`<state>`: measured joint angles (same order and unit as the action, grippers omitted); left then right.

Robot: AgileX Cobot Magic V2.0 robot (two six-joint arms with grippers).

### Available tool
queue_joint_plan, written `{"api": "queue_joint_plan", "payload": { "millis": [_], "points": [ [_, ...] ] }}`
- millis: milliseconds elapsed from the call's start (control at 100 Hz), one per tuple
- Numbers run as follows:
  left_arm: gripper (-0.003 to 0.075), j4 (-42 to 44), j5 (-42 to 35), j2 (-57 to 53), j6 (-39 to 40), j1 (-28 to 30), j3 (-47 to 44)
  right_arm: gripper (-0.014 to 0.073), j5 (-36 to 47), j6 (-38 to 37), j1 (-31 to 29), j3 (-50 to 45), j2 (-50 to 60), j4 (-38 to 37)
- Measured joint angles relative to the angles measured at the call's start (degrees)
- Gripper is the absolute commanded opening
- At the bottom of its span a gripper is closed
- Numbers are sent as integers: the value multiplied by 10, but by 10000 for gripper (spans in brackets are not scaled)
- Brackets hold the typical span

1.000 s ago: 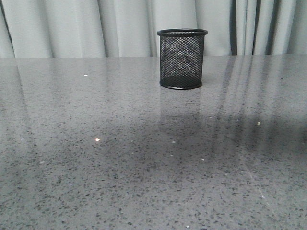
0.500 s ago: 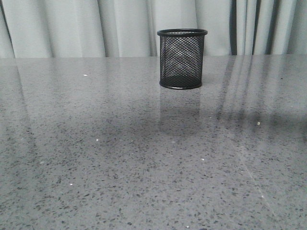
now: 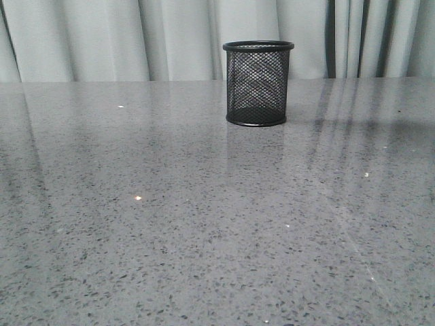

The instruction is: Put scissors into bucket

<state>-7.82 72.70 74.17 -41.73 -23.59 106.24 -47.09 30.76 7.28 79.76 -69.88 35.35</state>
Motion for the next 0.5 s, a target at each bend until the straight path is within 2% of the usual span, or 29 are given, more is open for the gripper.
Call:
{"api": "queue_joint_plan", "payload": {
  "millis": [240, 500],
  "points": [
    [459, -2, 5, -25, 0, 67, 3, -44, -59, -19, 0, 134, -123, -85],
    [459, -3, 9, -28, 0, 76, 3, -44, -111, -22, 0, 235, -219, -97]
  ]
}}
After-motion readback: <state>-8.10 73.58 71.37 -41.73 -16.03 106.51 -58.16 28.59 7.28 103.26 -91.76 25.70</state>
